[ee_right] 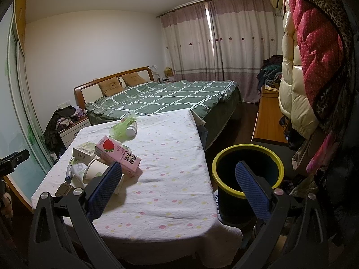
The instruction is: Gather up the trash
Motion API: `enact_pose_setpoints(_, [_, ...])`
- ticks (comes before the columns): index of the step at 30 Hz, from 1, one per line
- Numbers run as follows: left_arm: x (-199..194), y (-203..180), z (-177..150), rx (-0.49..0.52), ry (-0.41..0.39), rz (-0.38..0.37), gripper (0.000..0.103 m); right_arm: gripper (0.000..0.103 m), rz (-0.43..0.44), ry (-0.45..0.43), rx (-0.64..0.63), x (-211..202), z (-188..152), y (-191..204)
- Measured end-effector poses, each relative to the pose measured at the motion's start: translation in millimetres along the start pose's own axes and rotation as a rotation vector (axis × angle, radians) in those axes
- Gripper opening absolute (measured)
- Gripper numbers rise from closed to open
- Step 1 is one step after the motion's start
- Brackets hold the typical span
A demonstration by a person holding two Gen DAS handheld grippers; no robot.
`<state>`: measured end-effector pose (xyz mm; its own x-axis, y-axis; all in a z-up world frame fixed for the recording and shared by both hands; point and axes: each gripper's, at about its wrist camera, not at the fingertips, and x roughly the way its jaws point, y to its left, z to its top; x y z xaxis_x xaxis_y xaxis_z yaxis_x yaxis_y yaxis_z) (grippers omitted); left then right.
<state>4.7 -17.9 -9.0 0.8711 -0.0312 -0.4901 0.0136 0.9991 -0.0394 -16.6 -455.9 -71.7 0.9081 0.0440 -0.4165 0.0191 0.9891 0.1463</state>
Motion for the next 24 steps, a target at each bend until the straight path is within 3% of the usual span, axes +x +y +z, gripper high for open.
enact_pose_setpoints(15, [1.2, -0.4, -0.9, 0.001, 0.005, 0.001, 0.099, 0.097, -0.002, 0.006, 0.004, 0.5, -0.3, -1.2])
enact_pose_setpoints(24, [35.5, 5.5, 7.0, 0.008, 0.026, 0.010, 0.099, 0.097, -0.005, 0.037, 0.009, 19.0, 7.0, -0.1])
